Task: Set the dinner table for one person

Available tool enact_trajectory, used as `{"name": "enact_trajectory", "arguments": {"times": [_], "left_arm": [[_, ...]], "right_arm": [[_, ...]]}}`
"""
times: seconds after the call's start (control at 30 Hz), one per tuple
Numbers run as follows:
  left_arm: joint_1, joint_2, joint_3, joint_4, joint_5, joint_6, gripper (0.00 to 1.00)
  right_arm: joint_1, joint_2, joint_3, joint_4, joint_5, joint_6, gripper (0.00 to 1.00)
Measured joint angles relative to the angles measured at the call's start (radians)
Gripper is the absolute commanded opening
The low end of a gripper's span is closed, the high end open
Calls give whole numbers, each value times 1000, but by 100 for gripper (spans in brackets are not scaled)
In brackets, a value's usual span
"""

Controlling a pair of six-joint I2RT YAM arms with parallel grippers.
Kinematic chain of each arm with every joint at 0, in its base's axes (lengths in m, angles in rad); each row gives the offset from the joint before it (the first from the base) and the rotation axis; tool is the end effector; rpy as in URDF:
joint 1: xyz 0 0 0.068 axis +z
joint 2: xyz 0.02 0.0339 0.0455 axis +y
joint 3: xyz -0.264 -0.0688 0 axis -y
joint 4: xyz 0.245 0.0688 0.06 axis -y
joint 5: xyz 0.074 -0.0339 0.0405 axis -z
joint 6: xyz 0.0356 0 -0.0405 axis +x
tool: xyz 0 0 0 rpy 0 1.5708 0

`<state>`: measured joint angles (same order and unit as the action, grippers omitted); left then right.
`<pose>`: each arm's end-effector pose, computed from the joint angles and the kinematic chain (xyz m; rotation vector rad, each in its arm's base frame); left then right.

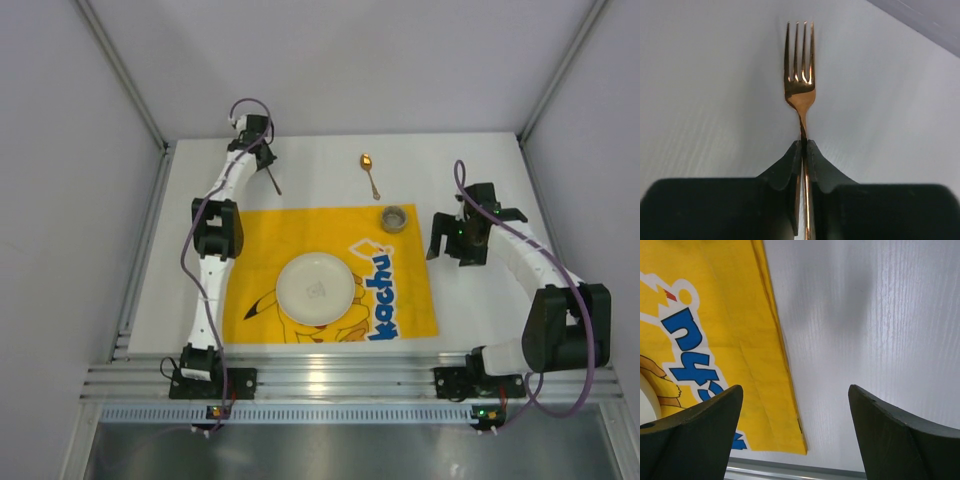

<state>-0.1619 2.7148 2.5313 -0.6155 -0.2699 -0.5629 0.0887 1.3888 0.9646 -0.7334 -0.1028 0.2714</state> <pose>0.5815 -0.0854 0.1594 -0.5900 2.2578 -0.0398 0.2628 0.0270 0.2268 0.2208 2.7346 0.2418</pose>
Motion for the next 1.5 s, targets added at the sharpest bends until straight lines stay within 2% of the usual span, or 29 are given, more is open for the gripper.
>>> {"name": "enact_trajectory", "arguments": {"times": [0.07, 0.23, 0.37, 0.57, 0.7, 0.93, 1.0, 1.1, 1.27, 1.37, 1.5], "left_arm": [[27, 0, 0, 3, 26, -18, 0], [60, -3, -10, 20, 99, -37, 0], [74, -84, -166, 121, 185, -21, 0], [72, -229, -356, 115, 302, 63, 0], [60, -462, -603, 107, 306, 136, 0], [51, -869, -870, 84, 306, 232, 0], [50, -987, -1011, 78, 314, 237, 0], [47, -1159, -1299, 87, 343, 227, 0], [22, -1322, -1672, 58, 391, 170, 0], [-19, -1402, -1780, 44, 389, 143, 0], [-66, -1426, -1776, 62, 378, 122, 0]], "right_arm": [[-3, 0, 0, 0, -2, -3, 87], [-6, 0, 0, -5, -16, -15, 87], [-6, 0, 0, -11, -38, -26, 87], [-7, 22, 37, -22, -89, -35, 87], [-7, 24, 53, -1, -125, -32, 87], [-6, 22, 43, 10, -187, -16, 87], [-2, 20, 39, 13, -206, 0, 87], [11, 18, 37, 21, -229, 22, 87], [42, 18, 37, 49, -254, 41, 87], [50, 18, 37, 56, -262, 47, 87], [55, 5, 18, 63, -262, 45, 87]]}}
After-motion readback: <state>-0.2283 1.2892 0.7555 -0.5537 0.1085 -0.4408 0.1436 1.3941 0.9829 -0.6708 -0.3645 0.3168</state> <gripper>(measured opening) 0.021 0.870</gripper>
